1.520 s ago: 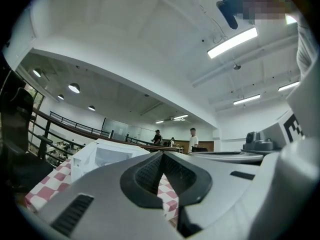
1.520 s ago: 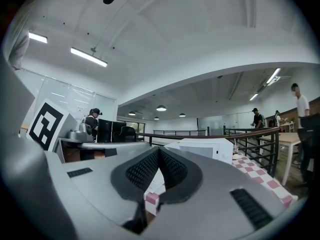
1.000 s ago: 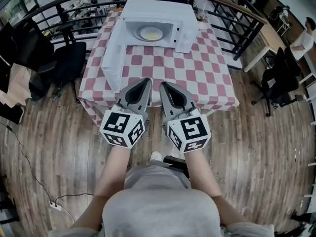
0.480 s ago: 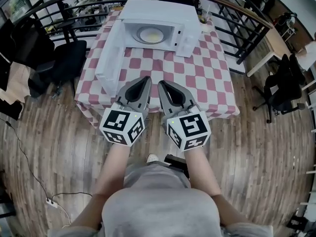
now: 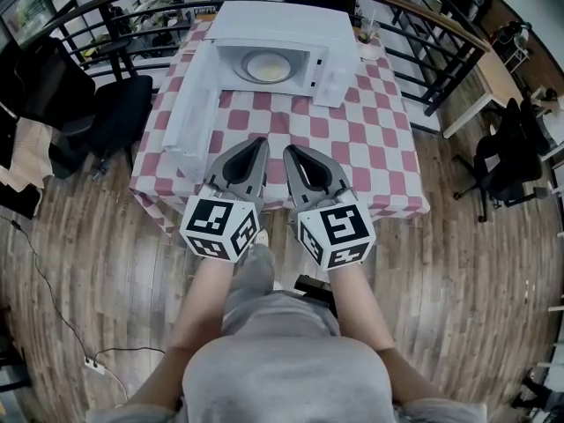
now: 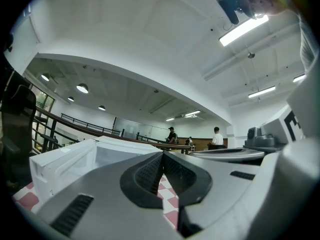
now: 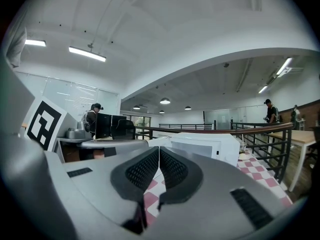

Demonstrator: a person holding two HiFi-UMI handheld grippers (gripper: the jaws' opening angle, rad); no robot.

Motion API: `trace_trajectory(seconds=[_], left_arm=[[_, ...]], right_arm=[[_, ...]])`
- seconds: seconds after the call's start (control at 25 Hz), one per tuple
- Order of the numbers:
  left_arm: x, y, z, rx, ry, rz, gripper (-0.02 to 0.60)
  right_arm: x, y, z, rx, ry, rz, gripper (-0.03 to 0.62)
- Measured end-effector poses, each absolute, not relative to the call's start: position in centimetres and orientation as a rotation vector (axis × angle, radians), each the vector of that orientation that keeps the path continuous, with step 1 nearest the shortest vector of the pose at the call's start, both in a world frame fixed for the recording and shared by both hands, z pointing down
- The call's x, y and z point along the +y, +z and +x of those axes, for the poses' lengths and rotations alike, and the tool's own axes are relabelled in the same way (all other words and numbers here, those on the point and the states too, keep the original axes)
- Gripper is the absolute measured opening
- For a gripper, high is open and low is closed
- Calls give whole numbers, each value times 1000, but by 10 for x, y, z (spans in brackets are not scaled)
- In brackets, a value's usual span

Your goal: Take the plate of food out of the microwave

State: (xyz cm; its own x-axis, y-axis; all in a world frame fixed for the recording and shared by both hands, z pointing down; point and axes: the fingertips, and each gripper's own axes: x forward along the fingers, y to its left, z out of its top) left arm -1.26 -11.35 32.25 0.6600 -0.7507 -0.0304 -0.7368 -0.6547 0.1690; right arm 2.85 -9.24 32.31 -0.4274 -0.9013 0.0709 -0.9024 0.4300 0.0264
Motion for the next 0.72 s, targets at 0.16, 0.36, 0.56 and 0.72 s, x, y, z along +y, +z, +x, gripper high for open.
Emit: trace_trajectory(seconds=[0.16, 0.36, 0.56, 0.72], left_arm=[[-128, 324, -6, -1230, -122, 2756, 0], [-156, 325, 2, -1235, -125, 2755, 0], [-182, 327, 13, -1241, -79, 2789, 0], [-206, 331, 17, -1252, -49, 2798, 0]], right_arm=[[-109, 323, 35, -2590, 24, 1651, 26], [-135, 326, 41, -2585, 14, 1643, 26], [-162, 328, 48, -2576, 18, 1630, 26], [-186, 332, 53, -2568, 31, 1629, 26]])
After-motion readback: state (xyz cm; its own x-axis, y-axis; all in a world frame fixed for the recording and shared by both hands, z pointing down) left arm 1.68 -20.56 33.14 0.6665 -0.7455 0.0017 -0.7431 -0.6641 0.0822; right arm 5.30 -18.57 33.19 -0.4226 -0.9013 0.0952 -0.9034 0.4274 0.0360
